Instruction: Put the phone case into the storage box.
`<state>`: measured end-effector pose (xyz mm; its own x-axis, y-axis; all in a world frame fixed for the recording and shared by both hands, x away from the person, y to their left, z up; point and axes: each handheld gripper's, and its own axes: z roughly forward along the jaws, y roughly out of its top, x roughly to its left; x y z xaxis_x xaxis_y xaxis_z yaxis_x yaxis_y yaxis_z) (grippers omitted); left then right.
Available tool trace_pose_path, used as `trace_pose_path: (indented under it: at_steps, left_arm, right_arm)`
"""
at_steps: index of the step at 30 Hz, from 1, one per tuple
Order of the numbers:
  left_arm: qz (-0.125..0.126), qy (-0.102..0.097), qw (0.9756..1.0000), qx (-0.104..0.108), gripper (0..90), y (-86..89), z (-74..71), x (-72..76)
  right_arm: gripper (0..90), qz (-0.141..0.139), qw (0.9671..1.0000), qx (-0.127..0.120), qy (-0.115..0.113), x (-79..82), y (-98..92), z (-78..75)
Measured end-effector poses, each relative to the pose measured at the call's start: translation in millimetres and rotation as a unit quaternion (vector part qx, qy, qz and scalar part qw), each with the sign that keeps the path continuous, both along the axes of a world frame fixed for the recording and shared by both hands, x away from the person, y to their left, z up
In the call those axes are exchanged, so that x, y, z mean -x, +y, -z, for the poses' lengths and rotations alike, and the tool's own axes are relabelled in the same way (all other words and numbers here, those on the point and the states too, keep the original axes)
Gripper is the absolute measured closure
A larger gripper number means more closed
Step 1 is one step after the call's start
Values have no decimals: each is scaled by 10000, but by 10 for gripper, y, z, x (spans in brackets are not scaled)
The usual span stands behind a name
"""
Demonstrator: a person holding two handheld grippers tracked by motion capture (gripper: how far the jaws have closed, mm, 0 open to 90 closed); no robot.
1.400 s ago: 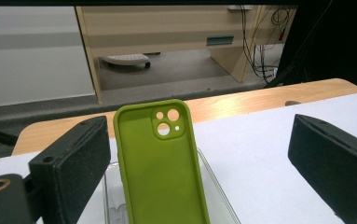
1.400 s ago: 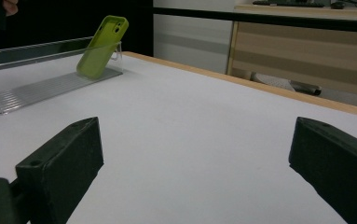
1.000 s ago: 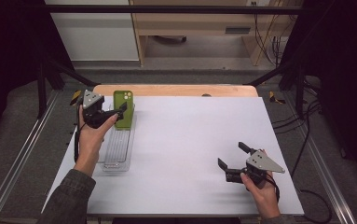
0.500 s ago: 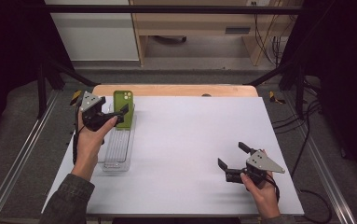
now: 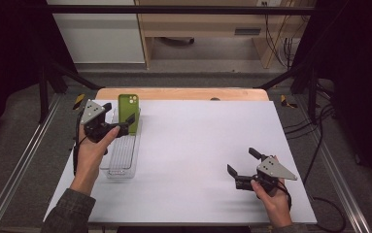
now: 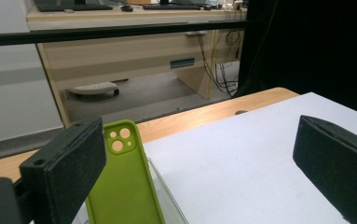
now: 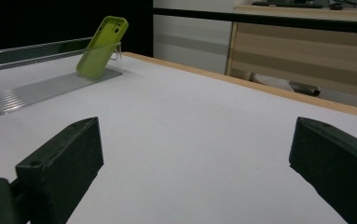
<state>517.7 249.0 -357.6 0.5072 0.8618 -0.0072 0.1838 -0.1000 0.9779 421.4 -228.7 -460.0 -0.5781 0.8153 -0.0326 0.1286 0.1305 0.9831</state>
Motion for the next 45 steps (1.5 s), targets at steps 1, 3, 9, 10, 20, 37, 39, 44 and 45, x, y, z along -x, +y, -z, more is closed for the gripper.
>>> trace_pose_path:
  at_steps: [1,3,9,10,20,37,39,44,45]
  left_arm:
    - [9,-8,10000,8,20,4,-1,17]
    - [37,-31,10000,-1,21,18,0,51]
    - [51,-95,9999,-23,21,72,20,150]
    - [76,-117,9999,-41,20,81,21,169]
    - [270,-246,9993,-3,14,164,69,348]
    - [189,-380,9989,217,13,331,235,627]
    - [191,-364,9989,227,13,340,270,646]
    - [175,-370,9989,242,13,368,347,690]
    - [174,-363,9989,253,13,375,361,697]
  right_arm:
    - [30,0,10000,-2,5,1,1,0]
    - [30,-2,10000,1,4,1,4,1]
    - [30,0,10000,-3,2,2,4,0]
    - [30,2,10000,-1,5,2,4,0]
    - [30,-6,10000,3,-1,3,11,1]
    - [30,-12,10000,13,-1,7,18,1]
    - [30,-11,10000,12,0,7,17,0]
    - [30,-11,10000,14,0,7,18,1]
    - [30,-11,10000,16,1,7,18,1]
